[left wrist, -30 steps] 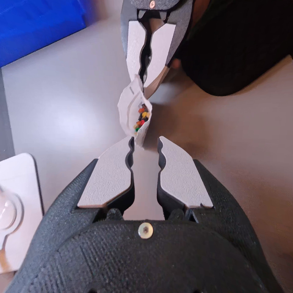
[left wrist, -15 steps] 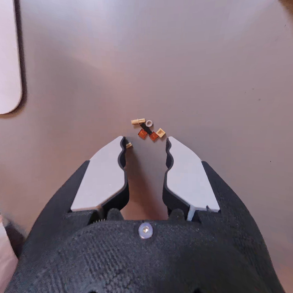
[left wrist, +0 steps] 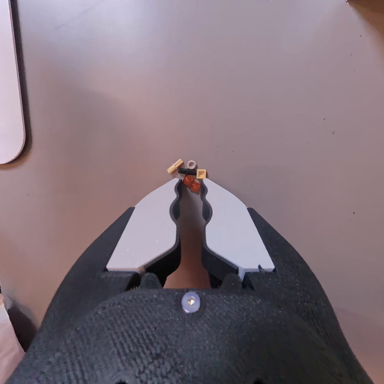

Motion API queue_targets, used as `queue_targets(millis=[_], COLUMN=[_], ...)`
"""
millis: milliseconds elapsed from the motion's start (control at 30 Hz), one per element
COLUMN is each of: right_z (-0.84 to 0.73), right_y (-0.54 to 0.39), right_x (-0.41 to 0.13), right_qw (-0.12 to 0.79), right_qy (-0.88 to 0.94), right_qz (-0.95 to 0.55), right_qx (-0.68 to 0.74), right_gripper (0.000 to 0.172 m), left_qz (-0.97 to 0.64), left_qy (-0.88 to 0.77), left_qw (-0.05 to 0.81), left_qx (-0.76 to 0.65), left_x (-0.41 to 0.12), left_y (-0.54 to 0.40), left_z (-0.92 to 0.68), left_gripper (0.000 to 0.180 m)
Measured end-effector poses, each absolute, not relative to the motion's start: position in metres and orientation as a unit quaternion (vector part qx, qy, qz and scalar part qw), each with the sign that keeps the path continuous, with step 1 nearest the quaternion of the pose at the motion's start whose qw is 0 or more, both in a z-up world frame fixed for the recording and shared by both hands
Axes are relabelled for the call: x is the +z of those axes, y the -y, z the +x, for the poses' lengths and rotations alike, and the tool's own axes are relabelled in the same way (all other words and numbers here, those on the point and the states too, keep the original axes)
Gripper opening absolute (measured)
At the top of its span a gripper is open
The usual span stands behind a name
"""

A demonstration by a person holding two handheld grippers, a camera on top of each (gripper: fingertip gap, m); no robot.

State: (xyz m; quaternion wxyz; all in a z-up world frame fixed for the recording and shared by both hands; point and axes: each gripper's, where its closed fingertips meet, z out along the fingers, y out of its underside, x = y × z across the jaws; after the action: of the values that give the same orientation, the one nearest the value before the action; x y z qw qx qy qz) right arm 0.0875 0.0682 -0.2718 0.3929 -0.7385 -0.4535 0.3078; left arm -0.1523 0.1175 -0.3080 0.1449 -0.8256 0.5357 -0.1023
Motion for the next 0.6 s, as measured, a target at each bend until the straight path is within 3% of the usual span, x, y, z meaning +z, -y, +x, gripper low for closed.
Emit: queue_targets(millis=[233, 467, 600], right_z=[0.088, 0.086, 0.086], right_y=[-0.068, -0.068, -0.067], right_x=[-0.272, -0.273, -0.272], right_qw=[0.393, 0.391, 0.395], right_qy=[0.453, 0.458, 0.46], right_qz=[-0.739, -0.738, -0.735], right_qx=[0.308, 0.305, 0.304], right_gripper=[0.005, 0.005, 0.005], left_qz=[-0.814, -0.703, -0.639], left_qy=[-0.546, -0.625, -0.68], left_qw=[0.168, 0.28, 0.301], left_qx=[-0.101, -0.19, -0.196], left_x=[-0.303, -0.225, -0.213], left_y=[-0.118, -0.082, -0.061], left_z=[-0.149, -0.037, 0.029], left_gripper=[0.016, 0.016, 0.016])
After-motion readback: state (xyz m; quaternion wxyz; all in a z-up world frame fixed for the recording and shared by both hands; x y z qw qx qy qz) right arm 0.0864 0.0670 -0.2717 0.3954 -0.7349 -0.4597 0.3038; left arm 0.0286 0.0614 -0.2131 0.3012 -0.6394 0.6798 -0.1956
